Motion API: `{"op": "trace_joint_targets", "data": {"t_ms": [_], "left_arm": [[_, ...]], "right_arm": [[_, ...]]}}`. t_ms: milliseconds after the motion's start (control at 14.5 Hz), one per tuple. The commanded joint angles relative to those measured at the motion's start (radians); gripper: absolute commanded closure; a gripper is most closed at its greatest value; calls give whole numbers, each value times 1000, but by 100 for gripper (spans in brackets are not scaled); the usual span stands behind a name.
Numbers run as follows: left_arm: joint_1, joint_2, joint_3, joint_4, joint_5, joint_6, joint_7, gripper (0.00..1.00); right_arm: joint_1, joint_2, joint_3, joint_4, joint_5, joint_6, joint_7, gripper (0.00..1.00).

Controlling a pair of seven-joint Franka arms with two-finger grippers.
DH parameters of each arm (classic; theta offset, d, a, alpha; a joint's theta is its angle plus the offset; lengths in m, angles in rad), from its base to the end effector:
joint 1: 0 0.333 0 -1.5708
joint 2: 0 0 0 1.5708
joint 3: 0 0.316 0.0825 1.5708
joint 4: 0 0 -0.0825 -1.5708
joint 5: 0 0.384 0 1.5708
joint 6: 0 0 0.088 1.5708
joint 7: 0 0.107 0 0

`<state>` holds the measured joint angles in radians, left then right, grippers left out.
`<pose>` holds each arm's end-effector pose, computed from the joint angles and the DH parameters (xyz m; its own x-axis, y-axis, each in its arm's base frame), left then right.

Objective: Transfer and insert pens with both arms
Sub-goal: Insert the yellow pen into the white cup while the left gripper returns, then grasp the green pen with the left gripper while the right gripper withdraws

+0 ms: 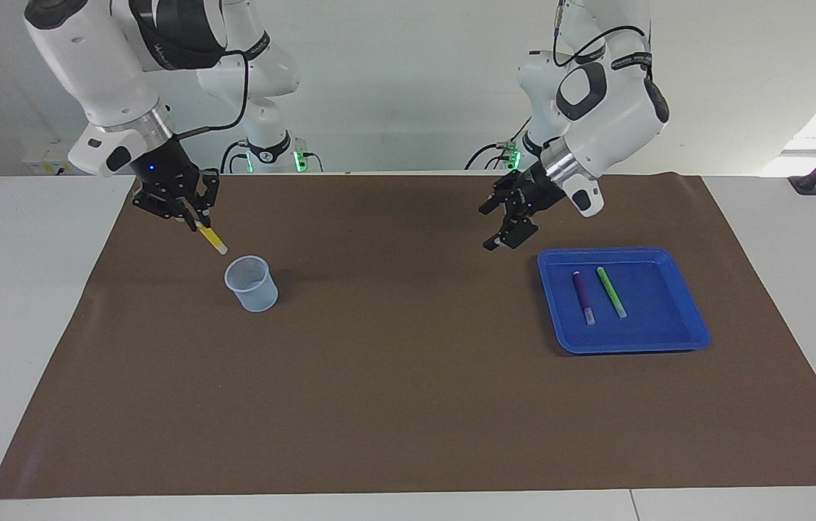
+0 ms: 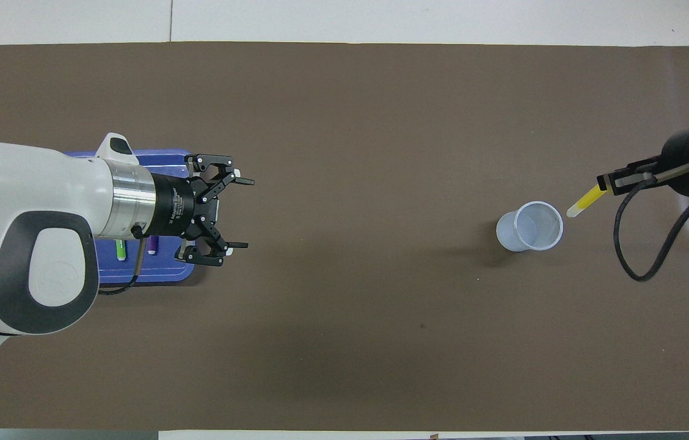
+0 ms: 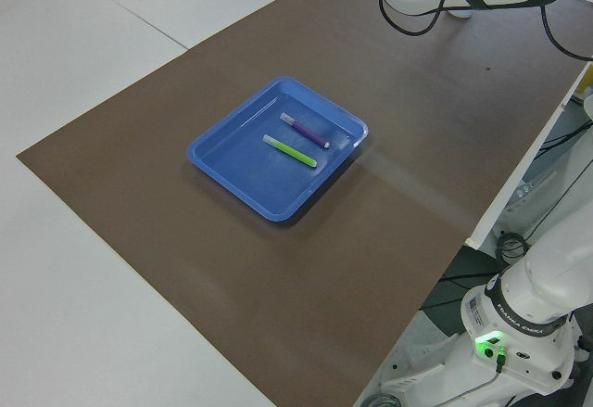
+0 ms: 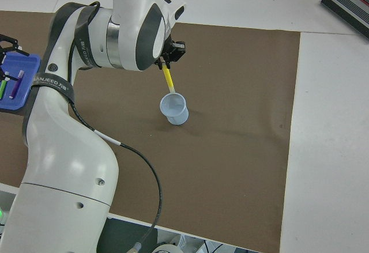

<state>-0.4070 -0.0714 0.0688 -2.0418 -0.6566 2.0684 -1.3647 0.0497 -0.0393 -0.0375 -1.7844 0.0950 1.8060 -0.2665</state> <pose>0.5065 -0.2111 0.4928 0.2416 0.7973 -0.5532 0.9702 -0.2103 0.1206 0.5568 0.0144 0.5656 0.9641 0.2525 0.0826 0.2587 -0.9630 -0.0758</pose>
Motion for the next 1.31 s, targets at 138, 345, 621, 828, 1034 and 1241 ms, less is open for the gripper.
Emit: {"op": "trace_joint_targets", "data": {"t_ms": [138, 345, 621, 828, 1034, 1241], "left_arm": [[76, -22, -3, 3, 243, -145, 197, 0], [131, -25, -3, 3, 362, -200, 381, 0], [261, -5, -3, -3, 445, -186, 762, 0], [327, 50, -3, -11, 532, -116, 1120, 0], [338, 123, -3, -12, 600, -27, 1304, 0], [336, 176, -3, -38, 629, 60, 1378, 0]], "right_arm": [[-5, 59, 11, -45, 8, 87, -10, 100], [-7, 49, 11, -76, 9, 87, -2, 100], [24, 32, 18, -145, 9, 151, 52, 100], [42, 9, 18, -249, 11, 235, 53, 100], [32, 4, 18, -263, 11, 240, 44, 73], [33, 4, 18, -253, 11, 227, 46, 12]]}}
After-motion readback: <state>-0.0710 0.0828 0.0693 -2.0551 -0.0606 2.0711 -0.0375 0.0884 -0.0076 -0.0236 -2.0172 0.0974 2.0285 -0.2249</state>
